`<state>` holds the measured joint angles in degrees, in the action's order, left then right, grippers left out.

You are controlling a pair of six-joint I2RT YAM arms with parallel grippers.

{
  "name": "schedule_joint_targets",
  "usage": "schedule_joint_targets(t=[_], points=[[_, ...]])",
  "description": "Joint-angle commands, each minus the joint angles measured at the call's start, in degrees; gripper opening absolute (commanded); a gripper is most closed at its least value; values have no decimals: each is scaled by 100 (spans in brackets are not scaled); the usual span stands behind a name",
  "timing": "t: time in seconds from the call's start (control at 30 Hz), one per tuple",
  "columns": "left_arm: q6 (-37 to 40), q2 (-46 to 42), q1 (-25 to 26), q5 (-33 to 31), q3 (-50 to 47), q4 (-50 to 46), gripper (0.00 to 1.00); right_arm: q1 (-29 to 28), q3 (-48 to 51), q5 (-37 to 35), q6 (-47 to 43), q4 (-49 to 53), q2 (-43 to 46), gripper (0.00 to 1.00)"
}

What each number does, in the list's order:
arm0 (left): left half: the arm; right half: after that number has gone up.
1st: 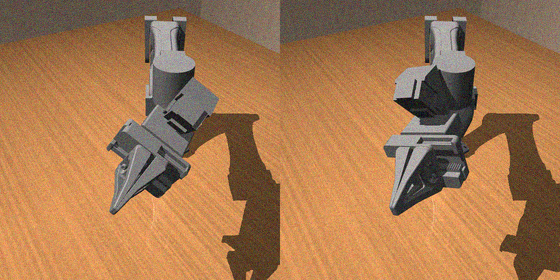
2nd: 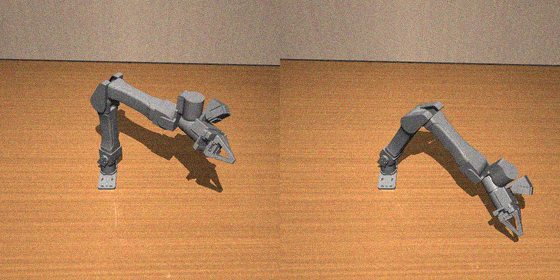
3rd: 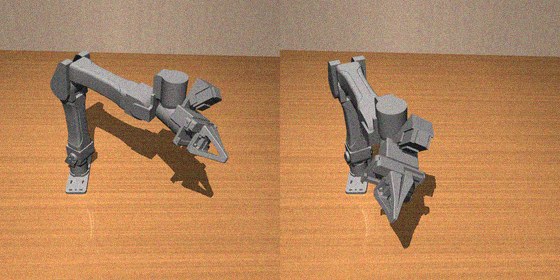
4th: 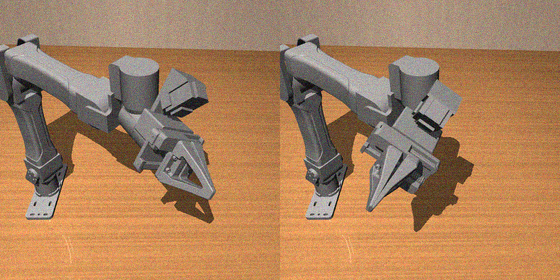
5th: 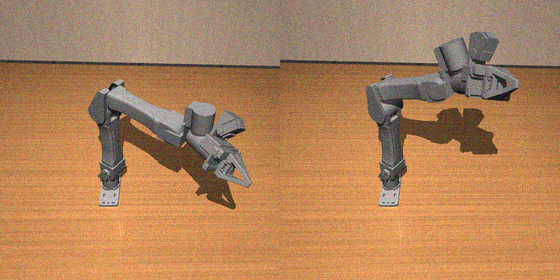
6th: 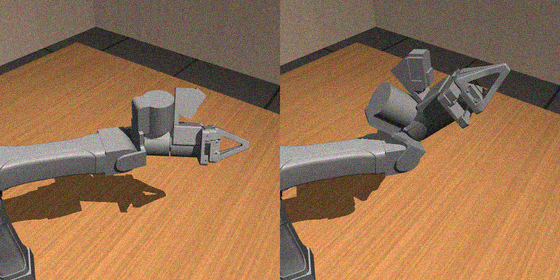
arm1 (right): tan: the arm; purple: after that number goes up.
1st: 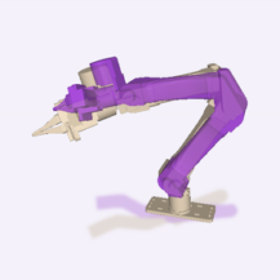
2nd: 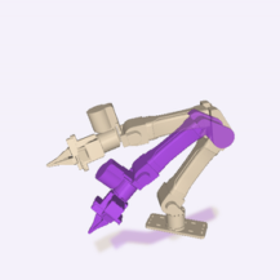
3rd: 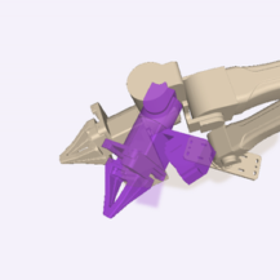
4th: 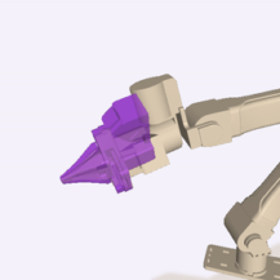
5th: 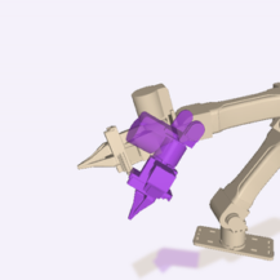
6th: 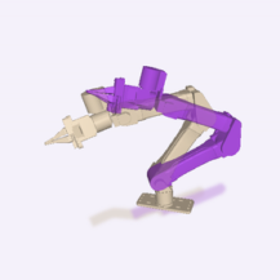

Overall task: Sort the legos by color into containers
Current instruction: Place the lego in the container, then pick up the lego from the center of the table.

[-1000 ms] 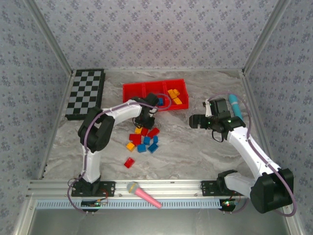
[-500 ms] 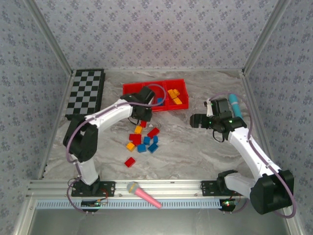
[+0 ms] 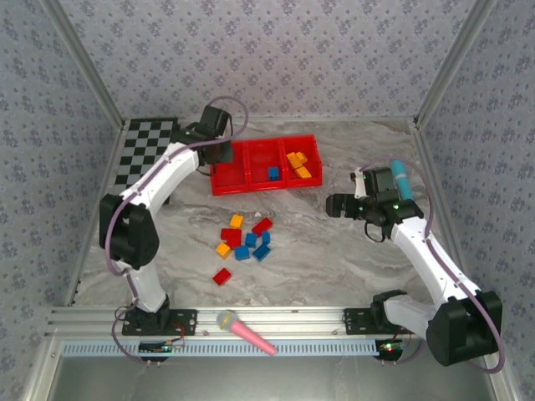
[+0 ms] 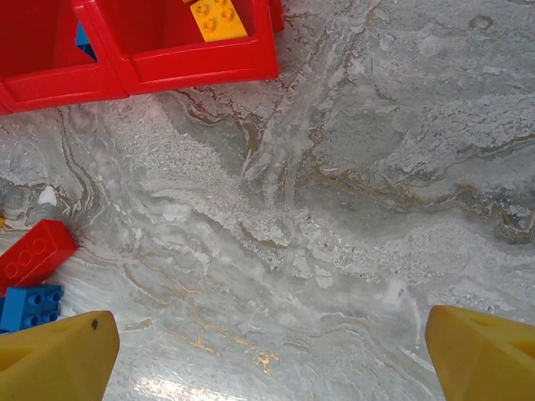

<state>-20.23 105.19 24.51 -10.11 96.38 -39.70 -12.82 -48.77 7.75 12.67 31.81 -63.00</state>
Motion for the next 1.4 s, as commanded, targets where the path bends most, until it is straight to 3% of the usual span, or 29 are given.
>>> schedule_joint_targets(t=[0.0, 0.2, 0.37, 0.47, 0.57, 0.73, 0.77, 0.8, 1.03, 1.23, 1.37], points=[[1, 505, -80, 119, 487, -70, 14, 77, -16, 249, 20, -60, 42, 96], [-78, 1236, -219, 476, 987, 42, 12, 80, 8, 290, 47, -8, 60, 96], [123, 1709, -241, 436, 1491, -85, 21, 70, -12, 308, 69, 112, 103, 96], [272, 1692, -254, 420, 1507, -95, 34, 52, -3, 302, 82, 182, 195, 96], [408, 1387, -263, 578, 1193, 131, 60, 43, -17, 302, 91, 234, 277, 96], [428, 442, -255, 855, 254, 753, 81, 34, -30, 230, 105, 455, 417, 97], [496, 205, -242, 1041, 15, 891, 96, 34, -50, 227, 104, 523, 457, 98], [607, -19, -214, 1265, -232, 1034, 100, 36, -57, 219, 104, 589, 495, 98], [1326, -1175, 884, 1228, -1730, 877, 100, 44, 168, 195, 300, 895, 1174, 100], [1105, -765, 1960, 1046, -2049, 362, 96, 73, 520, 130, 538, 1135, 1750, 100], [1065, -92, 2341, 775, -1727, -63, 89, 69, 676, 70, 614, 1068, 2023, 100]])
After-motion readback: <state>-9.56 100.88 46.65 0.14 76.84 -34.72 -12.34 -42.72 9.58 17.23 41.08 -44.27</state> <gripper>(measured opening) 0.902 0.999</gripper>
